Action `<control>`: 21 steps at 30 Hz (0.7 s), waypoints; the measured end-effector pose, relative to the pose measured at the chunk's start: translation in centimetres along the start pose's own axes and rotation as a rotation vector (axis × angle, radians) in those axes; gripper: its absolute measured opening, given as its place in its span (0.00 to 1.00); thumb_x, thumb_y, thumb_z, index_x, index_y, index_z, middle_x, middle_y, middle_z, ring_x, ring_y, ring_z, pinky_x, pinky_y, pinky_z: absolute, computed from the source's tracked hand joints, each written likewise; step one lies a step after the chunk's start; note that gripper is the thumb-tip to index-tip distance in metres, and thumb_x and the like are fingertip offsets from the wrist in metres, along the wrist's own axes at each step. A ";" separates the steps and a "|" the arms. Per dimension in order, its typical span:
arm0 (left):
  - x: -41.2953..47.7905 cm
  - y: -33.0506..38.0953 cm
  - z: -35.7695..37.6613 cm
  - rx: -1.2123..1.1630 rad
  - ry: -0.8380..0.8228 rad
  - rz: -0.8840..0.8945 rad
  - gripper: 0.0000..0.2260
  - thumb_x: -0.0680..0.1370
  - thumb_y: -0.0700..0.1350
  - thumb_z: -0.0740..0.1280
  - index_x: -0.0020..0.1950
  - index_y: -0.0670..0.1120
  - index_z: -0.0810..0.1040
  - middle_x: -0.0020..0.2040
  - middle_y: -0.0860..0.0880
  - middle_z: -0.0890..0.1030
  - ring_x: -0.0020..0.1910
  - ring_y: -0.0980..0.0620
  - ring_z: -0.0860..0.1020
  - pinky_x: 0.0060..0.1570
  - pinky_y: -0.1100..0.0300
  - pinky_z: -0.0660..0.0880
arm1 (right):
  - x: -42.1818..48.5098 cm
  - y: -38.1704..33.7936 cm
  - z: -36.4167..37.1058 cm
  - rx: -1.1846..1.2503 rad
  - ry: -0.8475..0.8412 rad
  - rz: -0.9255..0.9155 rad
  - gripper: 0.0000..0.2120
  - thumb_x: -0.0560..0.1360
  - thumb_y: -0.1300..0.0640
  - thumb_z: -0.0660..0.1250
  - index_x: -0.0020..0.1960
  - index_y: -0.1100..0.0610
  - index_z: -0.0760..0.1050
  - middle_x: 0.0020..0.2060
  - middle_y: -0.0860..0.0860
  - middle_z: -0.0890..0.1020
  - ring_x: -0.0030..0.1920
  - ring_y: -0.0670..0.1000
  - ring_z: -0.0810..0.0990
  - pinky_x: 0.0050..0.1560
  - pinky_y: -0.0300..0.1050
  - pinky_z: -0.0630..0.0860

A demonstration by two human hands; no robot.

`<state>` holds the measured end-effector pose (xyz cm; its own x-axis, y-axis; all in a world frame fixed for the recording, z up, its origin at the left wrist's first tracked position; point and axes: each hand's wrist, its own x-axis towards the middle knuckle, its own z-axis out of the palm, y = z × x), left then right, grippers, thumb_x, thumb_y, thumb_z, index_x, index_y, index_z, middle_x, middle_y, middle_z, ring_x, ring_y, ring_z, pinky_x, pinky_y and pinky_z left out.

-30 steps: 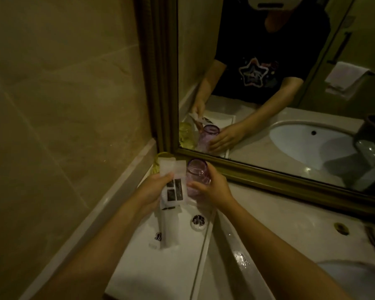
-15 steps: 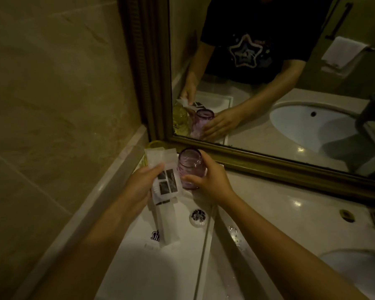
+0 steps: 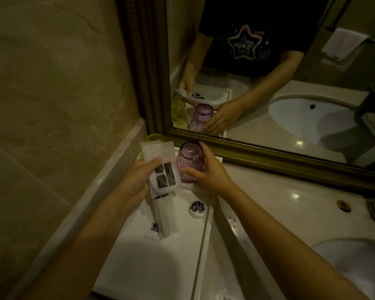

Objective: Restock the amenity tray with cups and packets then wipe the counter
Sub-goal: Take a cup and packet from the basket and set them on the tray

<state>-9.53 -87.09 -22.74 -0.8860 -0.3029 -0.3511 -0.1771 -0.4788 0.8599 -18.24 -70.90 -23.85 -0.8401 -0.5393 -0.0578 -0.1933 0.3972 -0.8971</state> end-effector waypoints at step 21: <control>-9.5 0.4 0.5 0.146 -0.179 -0.110 0.10 0.77 0.45 0.61 0.48 0.43 0.80 0.40 0.48 0.86 0.40 0.54 0.83 0.39 0.61 0.81 | -10.2 -6.7 -0.2 0.407 0.189 0.101 0.05 0.78 0.60 0.60 0.45 0.60 0.70 0.41 0.55 0.80 0.41 0.55 0.82 0.37 0.44 0.81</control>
<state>-1.37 -83.99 -18.89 -0.9172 -0.0987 -0.3859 -0.3256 -0.3726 0.8690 -8.47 -67.90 -17.12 -0.9297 -0.3527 -0.1062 0.0766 0.0967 -0.9924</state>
